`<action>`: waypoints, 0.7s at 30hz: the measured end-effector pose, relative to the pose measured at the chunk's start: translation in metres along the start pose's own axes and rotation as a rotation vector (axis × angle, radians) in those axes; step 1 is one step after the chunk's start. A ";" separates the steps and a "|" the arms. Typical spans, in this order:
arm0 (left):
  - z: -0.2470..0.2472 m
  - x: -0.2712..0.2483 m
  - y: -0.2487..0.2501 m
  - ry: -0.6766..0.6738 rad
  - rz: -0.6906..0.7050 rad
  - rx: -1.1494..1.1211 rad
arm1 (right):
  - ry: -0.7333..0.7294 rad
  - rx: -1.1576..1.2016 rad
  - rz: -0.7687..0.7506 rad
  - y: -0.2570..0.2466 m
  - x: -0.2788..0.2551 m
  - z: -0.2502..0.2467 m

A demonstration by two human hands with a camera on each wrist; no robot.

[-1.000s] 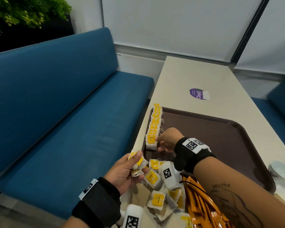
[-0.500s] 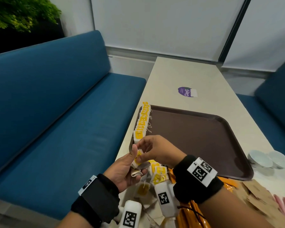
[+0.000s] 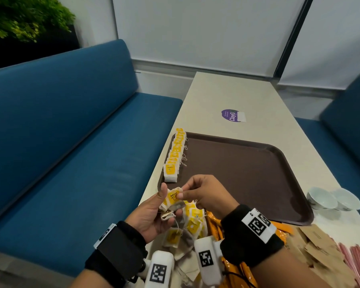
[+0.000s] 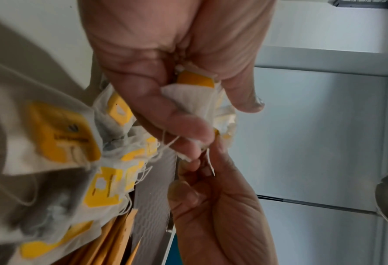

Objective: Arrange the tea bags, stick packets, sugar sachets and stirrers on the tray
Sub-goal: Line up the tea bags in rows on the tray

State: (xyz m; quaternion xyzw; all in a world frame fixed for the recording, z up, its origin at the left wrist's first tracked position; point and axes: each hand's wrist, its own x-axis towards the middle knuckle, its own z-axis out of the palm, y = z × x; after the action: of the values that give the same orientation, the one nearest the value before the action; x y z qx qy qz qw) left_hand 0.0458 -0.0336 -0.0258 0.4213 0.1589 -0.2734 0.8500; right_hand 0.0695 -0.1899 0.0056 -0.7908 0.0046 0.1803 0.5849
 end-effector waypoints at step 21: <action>-0.033 0.006 0.024 0.059 -0.020 -0.044 | 0.069 -0.290 0.300 -0.010 0.099 0.016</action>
State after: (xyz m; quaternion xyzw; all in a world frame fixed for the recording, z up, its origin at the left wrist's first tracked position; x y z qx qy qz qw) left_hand 0.0636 0.0032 -0.0336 0.4085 0.1941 -0.2659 0.8513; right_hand 0.1597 -0.1517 -0.0177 -0.8629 0.1163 0.2367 0.4310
